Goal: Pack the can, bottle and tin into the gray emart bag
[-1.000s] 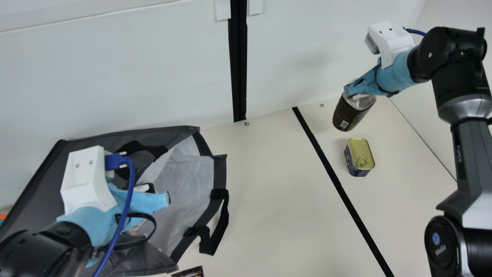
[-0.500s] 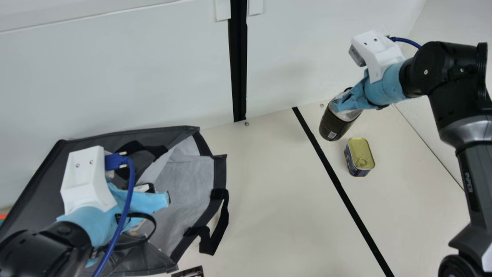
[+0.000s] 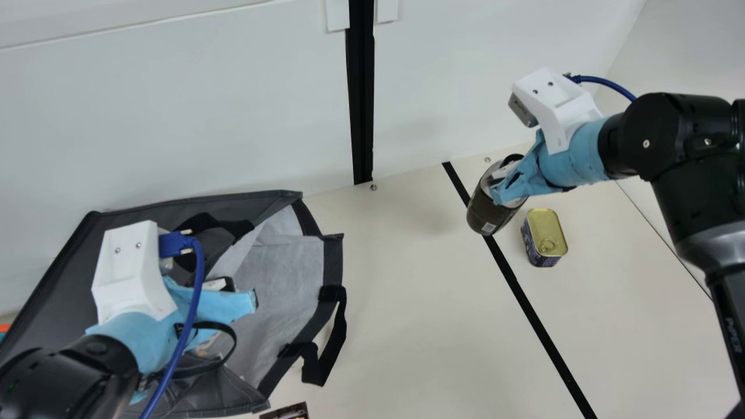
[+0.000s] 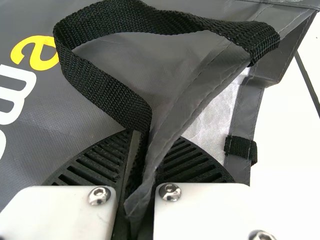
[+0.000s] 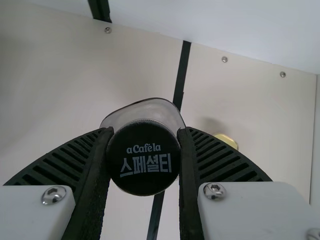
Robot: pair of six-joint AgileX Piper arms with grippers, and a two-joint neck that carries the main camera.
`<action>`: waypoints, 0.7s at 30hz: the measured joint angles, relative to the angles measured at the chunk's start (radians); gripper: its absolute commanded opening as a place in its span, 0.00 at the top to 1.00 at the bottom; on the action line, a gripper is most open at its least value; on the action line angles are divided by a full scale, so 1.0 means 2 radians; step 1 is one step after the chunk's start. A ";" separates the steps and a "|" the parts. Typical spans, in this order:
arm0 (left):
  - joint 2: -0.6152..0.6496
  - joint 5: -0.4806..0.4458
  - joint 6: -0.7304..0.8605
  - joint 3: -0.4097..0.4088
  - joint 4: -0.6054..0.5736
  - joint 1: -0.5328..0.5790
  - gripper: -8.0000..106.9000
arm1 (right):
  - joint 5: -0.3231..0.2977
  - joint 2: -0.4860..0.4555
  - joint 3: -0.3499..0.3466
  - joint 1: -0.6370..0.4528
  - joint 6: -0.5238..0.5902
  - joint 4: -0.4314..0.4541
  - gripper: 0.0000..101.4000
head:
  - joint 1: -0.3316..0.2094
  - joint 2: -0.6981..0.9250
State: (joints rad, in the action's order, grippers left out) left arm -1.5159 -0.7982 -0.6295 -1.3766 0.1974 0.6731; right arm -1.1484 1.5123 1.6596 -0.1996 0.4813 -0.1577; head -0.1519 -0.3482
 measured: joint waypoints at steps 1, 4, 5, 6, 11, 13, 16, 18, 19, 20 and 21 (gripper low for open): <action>0.000 0.000 0.000 0.000 0.000 0.000 0.84 | -0.001 -0.005 -0.005 0.003 0.000 0.000 1.00 | 0.001 0.001; 0.000 0.000 0.000 0.000 0.000 0.000 0.84 | -0.001 -0.020 -0.019 0.011 0.000 -0.001 1.00 | 0.000 0.000; 0.000 0.000 0.000 0.000 0.000 0.000 0.84 | -0.001 -0.025 -0.024 0.014 0.000 -0.001 1.00 | 0.000 0.000; 0.000 0.000 0.000 0.000 0.000 0.000 0.84 | -0.001 -0.028 -0.028 0.016 0.000 -0.001 1.00 | 0.000 0.000; 0.000 0.000 0.000 0.000 0.000 0.000 0.84 | -0.006 -0.049 -0.047 0.028 -0.001 -0.005 1.00 | 0.000 0.000; 0.000 0.000 0.000 0.000 0.000 0.000 0.84 | -0.009 -0.057 -0.054 0.031 -0.001 -0.007 1.00 | 0.000 0.000; 0.000 0.000 0.000 0.000 0.000 0.000 0.84 | -0.011 -0.069 -0.062 0.036 -0.002 -0.009 1.00 | 0.000 0.000; 0.000 0.000 0.000 0.000 0.000 0.000 0.84 | -0.015 -0.075 -0.066 0.040 -0.002 -0.010 1.00 | 0.000 0.000; 0.000 0.000 0.000 0.000 0.000 0.000 0.84 | -0.017 -0.079 -0.068 0.041 -0.002 -0.010 1.00 | 0.000 0.000; 0.000 0.000 0.000 0.000 0.000 0.000 0.84 | -0.018 -0.082 -0.071 0.044 -0.002 -0.010 1.00 | 0.000 0.001; 0.000 0.000 0.000 0.000 0.000 0.000 0.84 | -0.021 -0.086 -0.073 0.045 -0.002 -0.011 1.00 | 0.001 0.000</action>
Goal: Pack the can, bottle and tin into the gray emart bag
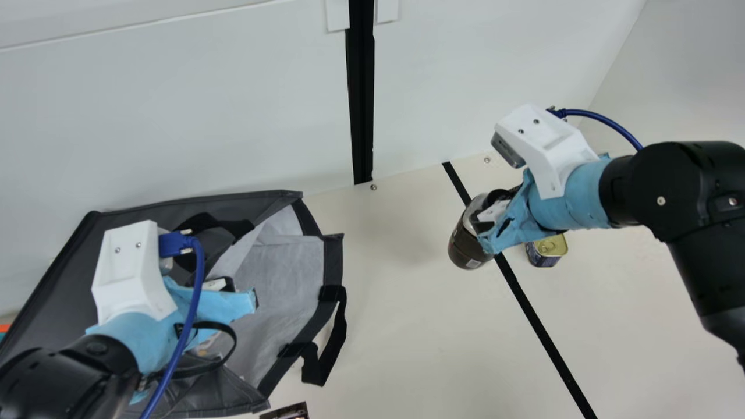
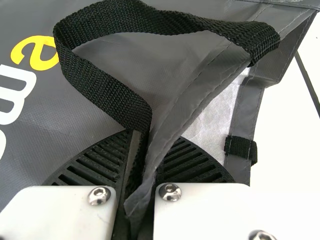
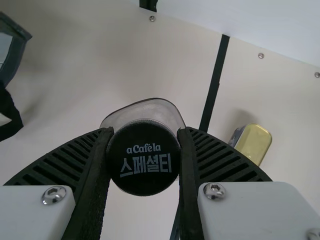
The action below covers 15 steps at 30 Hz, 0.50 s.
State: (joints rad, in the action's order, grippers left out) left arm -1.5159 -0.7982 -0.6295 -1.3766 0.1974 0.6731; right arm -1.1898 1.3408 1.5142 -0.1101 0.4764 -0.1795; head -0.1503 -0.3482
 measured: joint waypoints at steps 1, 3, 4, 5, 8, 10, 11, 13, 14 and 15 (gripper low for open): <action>0.000 0.000 0.000 0.000 0.000 0.000 0.84 | -0.002 -0.003 -0.002 0.002 0.000 -0.001 1.00 | -0.001 0.001; 0.000 0.000 0.000 0.000 0.000 0.000 0.84 | -0.005 -0.010 -0.006 0.006 0.000 -0.002 1.00 | -0.001 0.001; 0.000 0.000 0.000 0.000 0.000 0.000 0.84 | -0.006 -0.012 -0.007 0.009 0.000 -0.003 1.00 | -0.001 0.000; 0.000 0.000 0.000 0.000 0.000 0.000 0.84 | -0.006 -0.015 -0.009 0.011 0.000 -0.004 1.00 | -0.001 0.001; 0.000 0.000 0.000 0.000 0.000 0.000 0.84 | -0.009 -0.024 -0.014 0.020 0.000 -0.005 1.00 | -0.001 0.000; 0.000 0.000 0.000 0.000 0.000 0.000 0.84 | -0.010 -0.030 -0.018 0.026 0.000 -0.005 1.00 | -0.001 0.000; 0.000 0.000 0.000 0.000 0.000 0.000 0.84 | -0.012 -0.033 -0.020 0.030 0.000 -0.005 1.00 | -0.001 0.000; 0.000 0.000 0.000 0.000 0.000 0.000 0.84 | -0.014 -0.039 -0.026 0.037 -0.002 -0.003 1.00 | -0.001 0.000; 0.000 0.000 0.000 0.000 0.000 0.000 0.84 | -0.015 -0.043 -0.028 0.041 -0.003 -0.002 1.00 | -0.001 0.000; 0.000 0.000 0.000 0.000 0.000 0.000 0.84 | -0.016 -0.045 -0.031 0.045 -0.004 -0.001 1.00 | -0.001 0.000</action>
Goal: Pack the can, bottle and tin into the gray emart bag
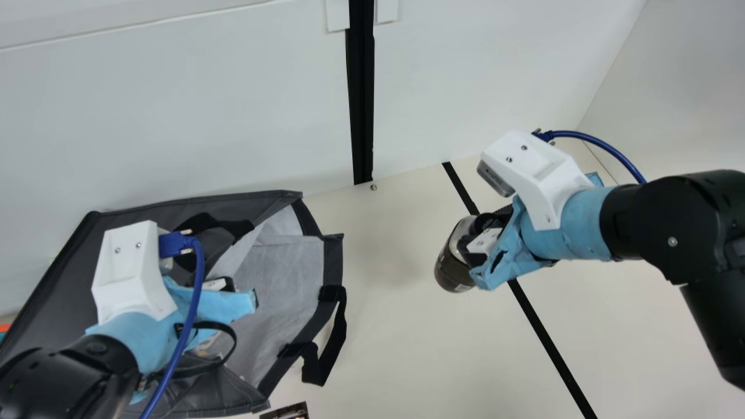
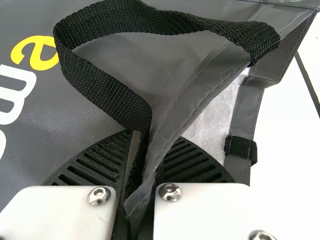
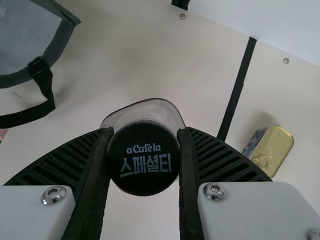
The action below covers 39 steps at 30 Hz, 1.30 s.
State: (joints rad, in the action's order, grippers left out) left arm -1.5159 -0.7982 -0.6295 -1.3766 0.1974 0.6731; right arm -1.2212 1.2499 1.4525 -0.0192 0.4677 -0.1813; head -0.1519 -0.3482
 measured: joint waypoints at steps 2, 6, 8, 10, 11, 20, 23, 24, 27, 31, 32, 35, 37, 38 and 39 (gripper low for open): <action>0.000 0.000 0.000 0.000 0.000 0.000 0.84 | 0.000 -0.005 -0.006 0.008 -0.003 0.001 1.00 | 0.000 0.000; 0.000 0.000 0.000 0.000 0.000 0.000 0.84 | 0.000 -0.015 -0.018 0.025 -0.008 0.003 1.00 | 0.000 0.000; 0.000 0.000 0.000 0.000 0.000 0.000 0.84 | 0.000 -0.020 -0.024 0.033 -0.011 0.003 1.00 | 0.000 0.000; 0.000 0.000 0.000 0.000 0.000 0.000 0.84 | 0.000 -0.024 -0.029 0.042 -0.016 0.002 1.00 | 0.000 0.001; 0.000 0.000 0.000 0.000 0.000 0.000 0.84 | 0.000 -0.026 -0.031 0.046 -0.018 0.001 1.00 | 0.000 0.000; 0.000 0.000 0.000 0.000 0.000 0.000 0.84 | 0.000 -0.043 -0.049 0.082 -0.024 -0.007 1.00 | 0.001 0.000; 0.000 0.000 0.000 0.000 0.000 0.000 0.84 | 0.001 -0.046 -0.054 0.094 -0.027 -0.012 1.00 | 0.000 0.000; 0.000 0.000 0.000 0.000 0.000 0.000 0.84 | 0.001 -0.047 -0.055 0.097 -0.028 -0.013 1.00 | 0.000 0.001; 0.000 0.000 0.000 0.000 0.000 0.000 0.84 | 0.001 -0.050 -0.060 0.108 -0.030 -0.017 1.00 | 0.000 0.001; 0.000 0.000 0.000 0.000 0.000 0.000 0.84 | 0.001 -0.055 -0.065 0.121 -0.034 -0.019 1.00 | 0.000 0.000; 0.000 0.000 0.000 0.000 0.000 0.000 0.84 | 0.001 -0.055 -0.065 0.123 -0.034 -0.019 1.00 | 0.000 0.001; 0.000 0.000 0.000 0.000 0.000 0.000 0.84 | 0.001 -0.056 -0.068 0.131 -0.034 -0.023 1.00 | 0.000 0.000; 0.000 0.000 0.000 0.000 0.000 0.000 0.84 | 0.001 -0.056 -0.070 0.135 -0.034 -0.026 1.00 | 0.000 0.001; 0.000 0.000 0.000 0.000 0.000 0.000 0.84 | 0.001 -0.056 -0.070 0.136 -0.034 -0.028 1.00 | 0.000 0.001; 0.000 0.000 0.000 0.000 0.000 0.000 0.84 | 0.001 -0.057 -0.070 0.137 -0.034 -0.028 1.00 | 0.000 0.001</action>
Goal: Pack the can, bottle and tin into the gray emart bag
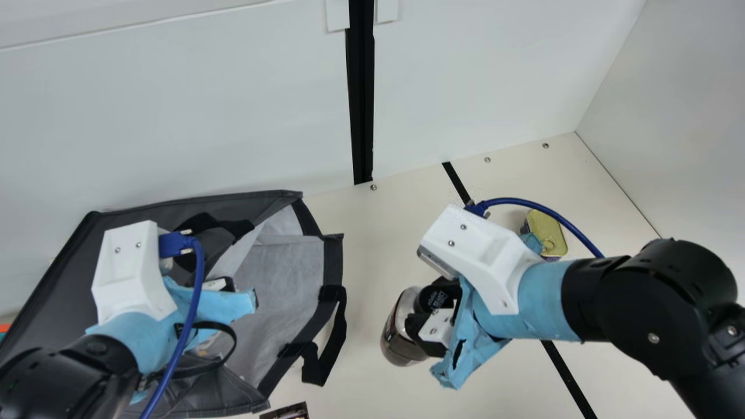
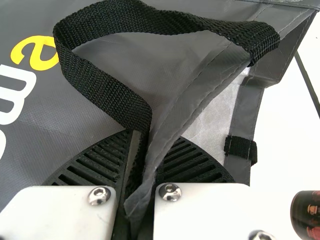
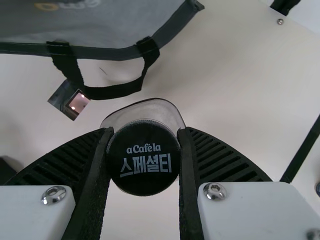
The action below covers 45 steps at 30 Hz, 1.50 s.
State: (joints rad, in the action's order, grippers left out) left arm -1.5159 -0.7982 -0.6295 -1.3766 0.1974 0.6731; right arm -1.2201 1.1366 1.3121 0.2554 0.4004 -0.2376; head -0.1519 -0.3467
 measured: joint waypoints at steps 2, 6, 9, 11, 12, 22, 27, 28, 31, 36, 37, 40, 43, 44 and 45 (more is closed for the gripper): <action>0.000 0.000 0.000 0.000 0.000 0.000 0.84 | 0.000 0.000 0.000 0.003 0.002 -0.004 1.00 | 0.000 0.000; 0.000 0.000 0.000 0.000 0.000 0.000 0.84 | 0.000 0.000 0.002 0.004 0.006 -0.010 1.00 | 0.000 -0.001; 0.000 0.000 0.000 0.000 0.000 0.000 0.84 | 0.000 0.000 0.008 0.002 0.014 -0.023 1.00 | 0.000 -0.001; 0.000 0.000 0.000 0.000 0.000 0.000 0.84 | 0.000 0.000 0.013 -0.001 0.018 -0.032 1.00 | 0.000 -0.001; 0.000 0.000 0.000 0.000 0.000 0.000 0.84 | 0.000 0.000 0.015 -0.003 0.021 -0.036 1.00 | 0.000 -0.001; 0.000 0.000 0.000 0.000 0.000 0.000 0.84 | 0.001 -0.002 0.034 -0.034 0.057 -0.093 1.00 | 0.000 -0.001; 0.000 0.000 0.000 0.000 0.000 0.000 0.84 | 0.020 -0.002 0.026 -0.039 0.071 -0.120 1.00 | 0.000 -0.001; 0.000 0.000 0.000 0.000 0.000 0.000 0.84 | 0.025 -0.002 0.024 -0.039 0.075 -0.125 1.00 | 0.000 -0.001; 0.000 0.000 0.000 0.000 0.000 0.000 0.84 | 0.041 -0.002 0.016 -0.037 0.080 -0.137 1.00 | 0.001 0.000; 0.000 0.000 0.000 0.000 0.000 0.000 0.84 | 0.071 0.001 0.005 -0.027 0.090 -0.150 1.00 | 0.000 -0.001; 0.000 0.000 0.000 0.000 0.000 0.000 0.84 | 0.077 0.001 0.003 -0.026 0.091 -0.153 1.00 | 0.000 -0.001; 0.000 0.000 0.000 0.000 0.000 0.000 0.84 | 0.095 0.004 -0.003 -0.020 0.097 -0.160 1.00 | 0.000 -0.001; 0.000 0.000 0.000 0.000 0.000 0.000 0.84 | 0.113 0.008 -0.007 -0.015 0.105 -0.167 1.00 | 0.001 -0.001; 0.000 0.000 0.000 0.000 0.000 0.000 0.84 | 0.119 0.009 -0.009 -0.013 0.106 -0.169 1.00 | 0.000 -0.001; 0.000 0.000 0.000 0.000 0.000 0.000 0.84 | 0.125 0.011 -0.010 -0.011 0.107 -0.171 1.00 | 0.000 -0.001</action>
State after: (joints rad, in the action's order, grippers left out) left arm -1.5159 -0.7982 -0.6295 -1.3766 0.1974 0.6731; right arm -0.9709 1.1592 1.2924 0.2335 0.6148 -0.5787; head -0.1519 -0.3482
